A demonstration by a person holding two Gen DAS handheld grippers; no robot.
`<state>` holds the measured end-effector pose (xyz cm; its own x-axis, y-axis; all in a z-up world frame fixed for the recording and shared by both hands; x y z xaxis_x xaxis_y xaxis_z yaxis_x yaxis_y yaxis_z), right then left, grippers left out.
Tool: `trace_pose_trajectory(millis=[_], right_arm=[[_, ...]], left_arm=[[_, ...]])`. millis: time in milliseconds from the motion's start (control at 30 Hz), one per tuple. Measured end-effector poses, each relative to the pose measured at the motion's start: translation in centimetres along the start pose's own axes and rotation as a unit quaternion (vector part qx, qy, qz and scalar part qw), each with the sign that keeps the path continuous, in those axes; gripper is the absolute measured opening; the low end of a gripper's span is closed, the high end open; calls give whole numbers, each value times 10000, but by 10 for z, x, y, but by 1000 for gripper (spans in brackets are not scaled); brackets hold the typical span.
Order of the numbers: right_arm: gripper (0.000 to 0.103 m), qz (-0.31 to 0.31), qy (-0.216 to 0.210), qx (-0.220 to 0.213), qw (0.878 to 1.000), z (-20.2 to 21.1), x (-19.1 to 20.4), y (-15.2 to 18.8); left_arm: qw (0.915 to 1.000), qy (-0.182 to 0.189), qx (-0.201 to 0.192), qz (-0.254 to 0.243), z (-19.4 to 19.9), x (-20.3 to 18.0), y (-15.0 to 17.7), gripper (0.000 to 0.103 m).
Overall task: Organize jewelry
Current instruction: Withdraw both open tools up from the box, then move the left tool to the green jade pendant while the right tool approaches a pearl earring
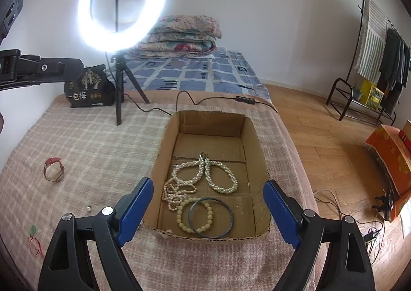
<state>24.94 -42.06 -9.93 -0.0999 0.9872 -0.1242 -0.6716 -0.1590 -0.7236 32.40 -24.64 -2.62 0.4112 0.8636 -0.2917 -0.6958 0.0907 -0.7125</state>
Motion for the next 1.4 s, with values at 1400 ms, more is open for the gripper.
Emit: trace_pose_trajectory(millis=[1400], right_arm=[[62, 772, -1489, -122, 9858, -22, 162, 6]], left_arm=[[9858, -941, 556, 1275, 137, 179, 185, 34]])
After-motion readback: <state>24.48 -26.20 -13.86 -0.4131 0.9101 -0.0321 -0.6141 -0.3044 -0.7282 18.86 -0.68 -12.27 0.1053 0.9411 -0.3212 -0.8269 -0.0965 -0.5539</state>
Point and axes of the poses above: each gripper's, at about its wrist camera, not at the fingertips, and z roughly against the way its jaws point, x to its left, y to its underside, the point moved 7 cm from there along -z, roughly the way its jaws point, and after that the axes turned 5 degrees about z, right-handed, at the moved point
